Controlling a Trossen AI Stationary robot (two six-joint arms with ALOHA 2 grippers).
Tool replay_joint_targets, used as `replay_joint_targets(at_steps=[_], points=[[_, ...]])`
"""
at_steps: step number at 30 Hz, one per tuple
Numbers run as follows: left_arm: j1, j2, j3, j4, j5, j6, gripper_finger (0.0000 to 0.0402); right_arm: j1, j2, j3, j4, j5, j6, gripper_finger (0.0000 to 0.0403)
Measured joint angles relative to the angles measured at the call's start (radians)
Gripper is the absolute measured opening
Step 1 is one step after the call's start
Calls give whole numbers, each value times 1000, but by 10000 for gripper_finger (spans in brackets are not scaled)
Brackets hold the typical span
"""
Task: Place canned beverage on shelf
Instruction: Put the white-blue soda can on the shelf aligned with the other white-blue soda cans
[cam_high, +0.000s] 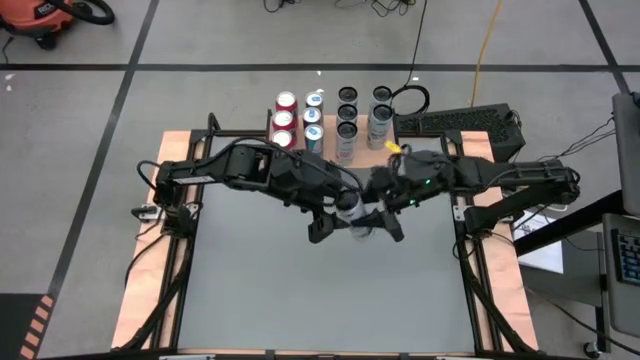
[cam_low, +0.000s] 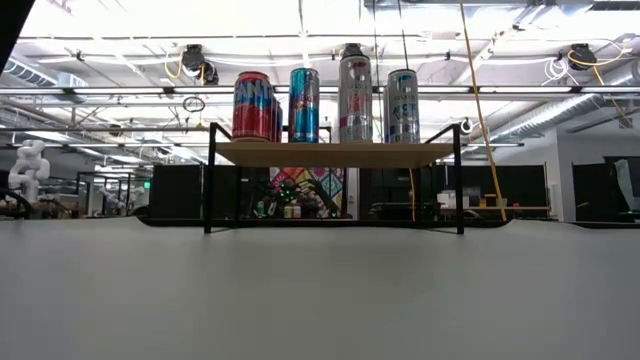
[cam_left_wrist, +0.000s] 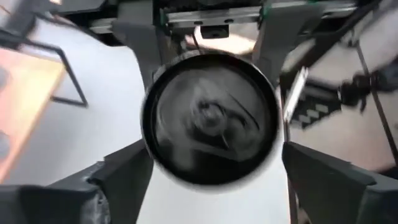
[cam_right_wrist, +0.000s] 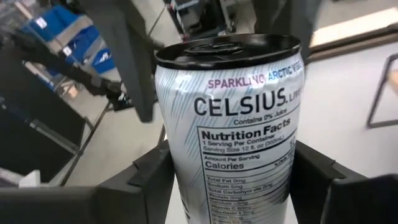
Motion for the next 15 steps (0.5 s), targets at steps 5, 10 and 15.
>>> replay_joint_targets(at_steps=[5, 10, 15], points=[[-1, -51, 0, 76, -135, -49, 369, -43, -68, 0, -8, 2, -10, 214], [-2, -90, 0, 183, -237, -55, 370, -91, -132, 0, 26, 2, 16, 214], [-3, -92, 0, 272, -239, -56, 370, -115, -168, 0, 132, 5, 62, 214]])
